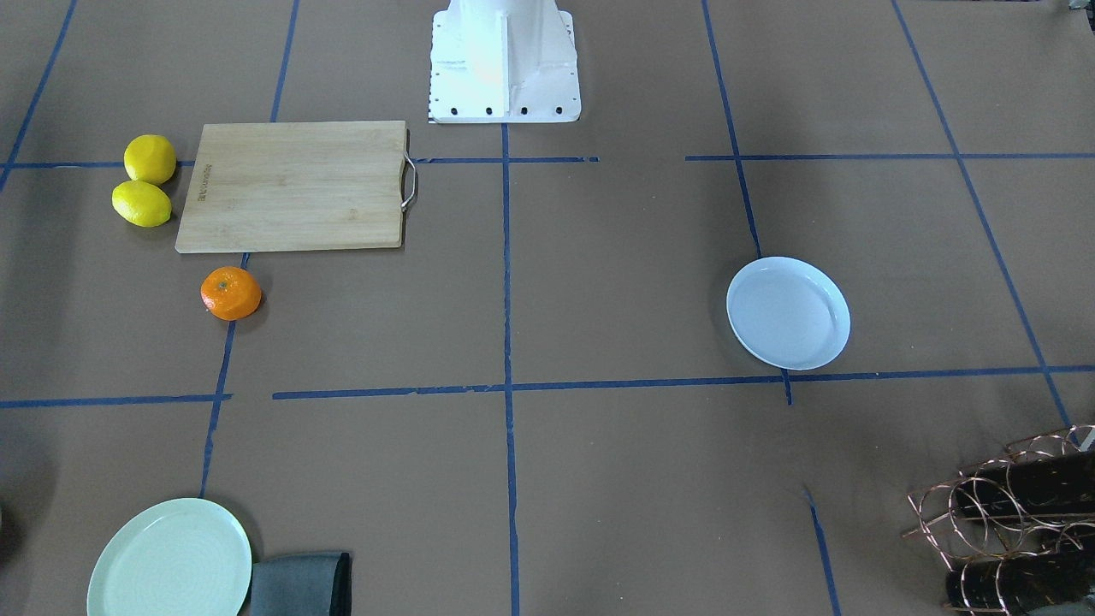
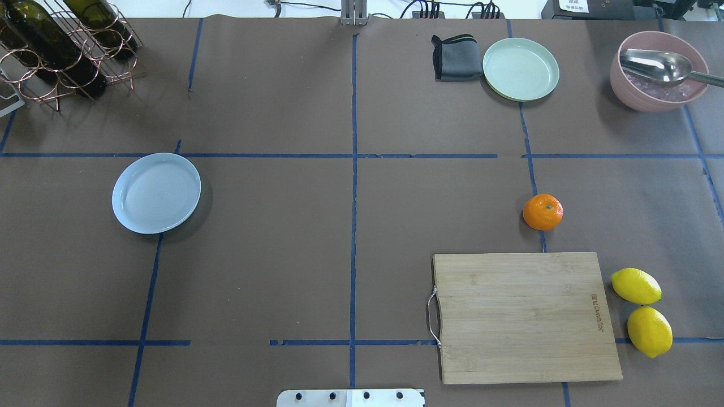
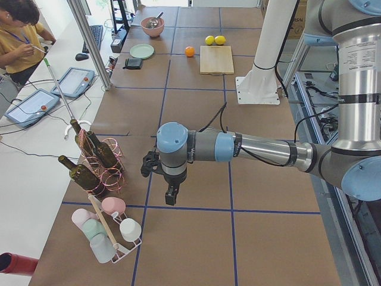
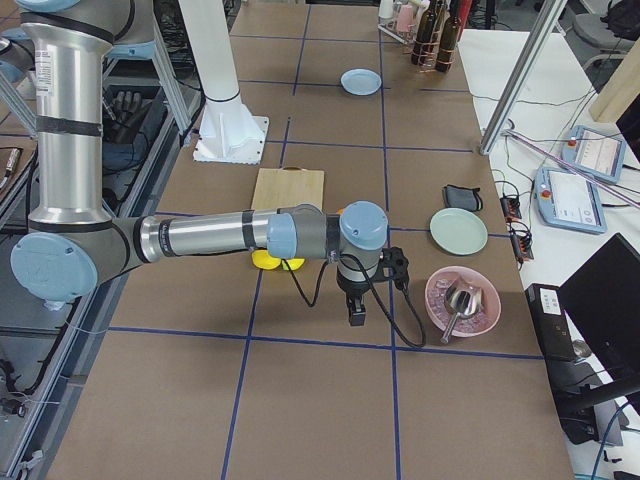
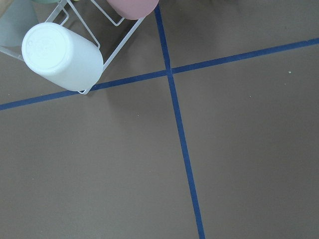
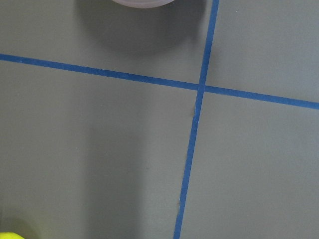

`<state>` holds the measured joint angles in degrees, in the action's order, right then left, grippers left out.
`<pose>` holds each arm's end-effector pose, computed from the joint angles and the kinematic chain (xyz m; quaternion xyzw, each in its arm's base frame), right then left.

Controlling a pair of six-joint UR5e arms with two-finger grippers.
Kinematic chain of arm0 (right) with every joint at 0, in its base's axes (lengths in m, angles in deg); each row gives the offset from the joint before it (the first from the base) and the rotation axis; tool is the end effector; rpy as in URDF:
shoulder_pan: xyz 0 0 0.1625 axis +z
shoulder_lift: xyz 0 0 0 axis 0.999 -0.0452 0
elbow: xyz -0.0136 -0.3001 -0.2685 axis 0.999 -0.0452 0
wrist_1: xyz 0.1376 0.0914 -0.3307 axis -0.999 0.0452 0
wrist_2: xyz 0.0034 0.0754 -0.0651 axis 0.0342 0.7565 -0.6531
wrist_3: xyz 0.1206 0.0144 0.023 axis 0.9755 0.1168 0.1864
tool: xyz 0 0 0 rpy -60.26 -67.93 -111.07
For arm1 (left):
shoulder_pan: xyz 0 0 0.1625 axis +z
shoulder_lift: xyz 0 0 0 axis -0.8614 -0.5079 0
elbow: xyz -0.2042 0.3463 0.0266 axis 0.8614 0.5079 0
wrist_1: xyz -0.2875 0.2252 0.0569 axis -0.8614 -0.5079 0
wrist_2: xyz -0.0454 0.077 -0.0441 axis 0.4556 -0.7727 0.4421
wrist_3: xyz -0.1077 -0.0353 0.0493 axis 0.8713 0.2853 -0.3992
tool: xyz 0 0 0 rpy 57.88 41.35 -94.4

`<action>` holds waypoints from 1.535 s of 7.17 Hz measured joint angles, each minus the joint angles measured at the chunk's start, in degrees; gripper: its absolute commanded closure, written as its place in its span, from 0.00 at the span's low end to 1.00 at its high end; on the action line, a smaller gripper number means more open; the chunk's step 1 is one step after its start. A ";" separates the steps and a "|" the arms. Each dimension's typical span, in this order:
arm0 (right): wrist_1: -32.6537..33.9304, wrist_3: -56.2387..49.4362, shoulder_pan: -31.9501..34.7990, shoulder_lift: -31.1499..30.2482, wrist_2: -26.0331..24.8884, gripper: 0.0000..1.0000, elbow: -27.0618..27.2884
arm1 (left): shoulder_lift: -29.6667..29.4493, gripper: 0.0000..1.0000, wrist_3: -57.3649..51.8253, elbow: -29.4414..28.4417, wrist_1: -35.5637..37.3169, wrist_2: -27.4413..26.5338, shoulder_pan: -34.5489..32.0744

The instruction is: Pick orange to plate

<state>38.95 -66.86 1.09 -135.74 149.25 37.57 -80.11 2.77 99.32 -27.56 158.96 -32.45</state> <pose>0.0349 -0.4173 0.5986 0.0313 -0.3817 -0.0659 0.9214 -0.0631 -0.3967 0.5994 0.0511 0.3591 0.0866 0.9279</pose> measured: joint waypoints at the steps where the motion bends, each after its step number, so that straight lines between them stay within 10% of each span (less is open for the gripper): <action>1: 0.00 0.00 0.00 0.00 0.00 0.00 0.00 | -0.01 0.00 0.02 0.06 0.00 -0.05 0.01; 8: -0.09 0.75 -0.08 0.55 0.08 0.00 0.40 | -7.48 0.00 0.63 -0.15 -1.30 0.25 0.60; 11: -2.70 0.65 -0.12 0.56 0.31 0.00 0.47 | -10.06 0.00 3.10 -3.21 -16.06 0.57 1.30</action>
<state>36.25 -66.21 0.97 -135.18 149.56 38.04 -90.17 5.87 96.11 -43.62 159.53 -31.15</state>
